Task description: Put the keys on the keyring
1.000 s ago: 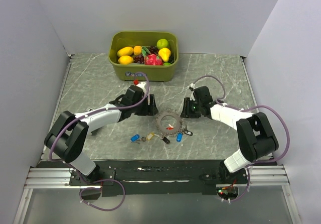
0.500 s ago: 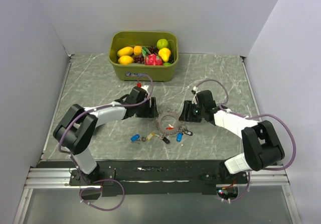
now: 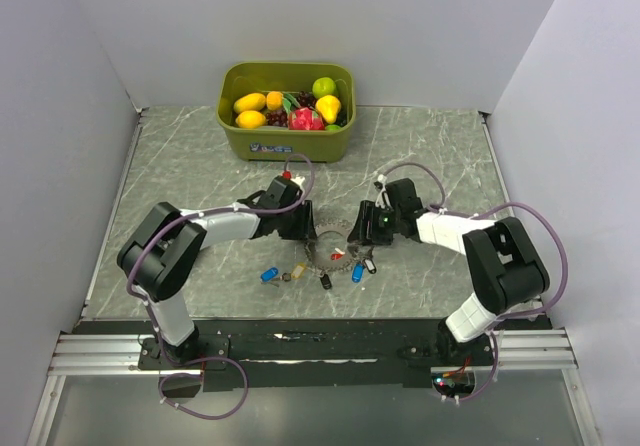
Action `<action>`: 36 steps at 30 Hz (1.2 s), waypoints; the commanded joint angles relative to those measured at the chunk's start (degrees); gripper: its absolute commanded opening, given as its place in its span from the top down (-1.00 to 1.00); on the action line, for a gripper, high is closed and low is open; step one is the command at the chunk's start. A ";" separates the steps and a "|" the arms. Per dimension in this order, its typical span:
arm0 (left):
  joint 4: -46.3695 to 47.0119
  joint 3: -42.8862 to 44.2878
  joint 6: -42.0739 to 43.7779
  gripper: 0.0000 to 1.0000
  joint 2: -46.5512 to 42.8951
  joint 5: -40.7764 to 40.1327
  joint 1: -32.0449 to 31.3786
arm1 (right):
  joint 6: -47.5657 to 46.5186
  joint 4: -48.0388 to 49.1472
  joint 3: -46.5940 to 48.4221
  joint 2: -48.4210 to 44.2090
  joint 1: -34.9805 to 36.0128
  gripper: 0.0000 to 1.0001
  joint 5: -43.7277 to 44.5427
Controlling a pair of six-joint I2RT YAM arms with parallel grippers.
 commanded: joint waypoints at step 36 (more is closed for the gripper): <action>-3.00 1.21 1.51 -0.19 -9.91 -8.74 -3.26 | -4.00 -3.30 4.40 -2.87 -0.01 -0.04 5.44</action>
